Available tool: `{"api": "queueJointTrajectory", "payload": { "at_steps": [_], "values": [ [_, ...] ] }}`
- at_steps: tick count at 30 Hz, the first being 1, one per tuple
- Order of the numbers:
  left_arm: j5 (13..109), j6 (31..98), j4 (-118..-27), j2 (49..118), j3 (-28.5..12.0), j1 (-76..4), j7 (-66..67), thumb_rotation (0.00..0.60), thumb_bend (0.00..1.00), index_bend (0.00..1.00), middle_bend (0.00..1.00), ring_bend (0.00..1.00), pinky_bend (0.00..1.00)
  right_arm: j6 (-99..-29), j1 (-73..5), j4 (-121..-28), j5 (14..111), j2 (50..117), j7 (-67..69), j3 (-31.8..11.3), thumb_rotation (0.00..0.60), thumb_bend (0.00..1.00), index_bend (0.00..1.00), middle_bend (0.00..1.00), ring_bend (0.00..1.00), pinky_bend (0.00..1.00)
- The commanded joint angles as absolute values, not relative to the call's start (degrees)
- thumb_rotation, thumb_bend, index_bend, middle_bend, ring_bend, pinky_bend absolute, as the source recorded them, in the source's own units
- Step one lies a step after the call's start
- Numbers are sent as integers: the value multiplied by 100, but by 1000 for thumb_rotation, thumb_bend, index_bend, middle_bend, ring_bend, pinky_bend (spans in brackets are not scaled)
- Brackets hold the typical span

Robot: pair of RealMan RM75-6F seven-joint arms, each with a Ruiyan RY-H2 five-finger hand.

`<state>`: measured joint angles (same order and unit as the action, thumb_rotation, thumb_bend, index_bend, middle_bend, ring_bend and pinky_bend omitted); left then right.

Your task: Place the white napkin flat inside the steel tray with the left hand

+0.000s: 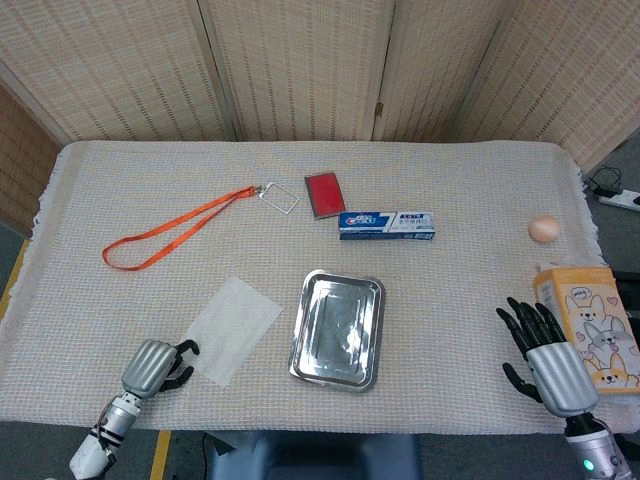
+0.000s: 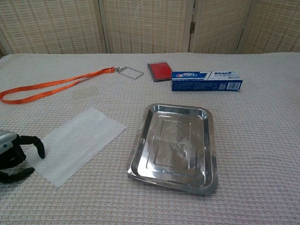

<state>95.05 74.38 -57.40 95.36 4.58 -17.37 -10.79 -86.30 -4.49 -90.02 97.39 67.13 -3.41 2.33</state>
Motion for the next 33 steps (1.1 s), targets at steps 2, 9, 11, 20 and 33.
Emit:
{"api": "queueJointTrajectory", "payload": {
  "at_steps": [2,9,11,20,33],
  "values": [
    [9502,7421,-5699,9563,457,-1773,-1103,600,306,452,1000,975,1000,-8652,-439,-9010,9754,6699,-329,240,600,400,0,0,0,0],
    [9516,7423,-5599,9633,489,-1806,-1168,600,454,544,1000,980,1000,-8712,-416,-9019,9776,6672,-299,241,600,400,0,0,0,0],
    [9528,7464,-5553,9660,491,-1807,-1170,600,490,584,1000,980,1000,-8709,-418,-9015,9779,6672,-296,242,600,400,0,0,0,0],
    [9646,7847,-5286,9807,477,-1783,-1342,600,562,702,1000,974,1000,-8727,-410,-9024,9789,6670,-302,243,600,400,0,0,0,0],
    [9899,8727,-4859,10027,412,-1744,-1851,600,596,709,1000,972,1000,-8750,-399,-9034,9801,6661,-282,243,600,400,0,0,0,0]
  ]
}}
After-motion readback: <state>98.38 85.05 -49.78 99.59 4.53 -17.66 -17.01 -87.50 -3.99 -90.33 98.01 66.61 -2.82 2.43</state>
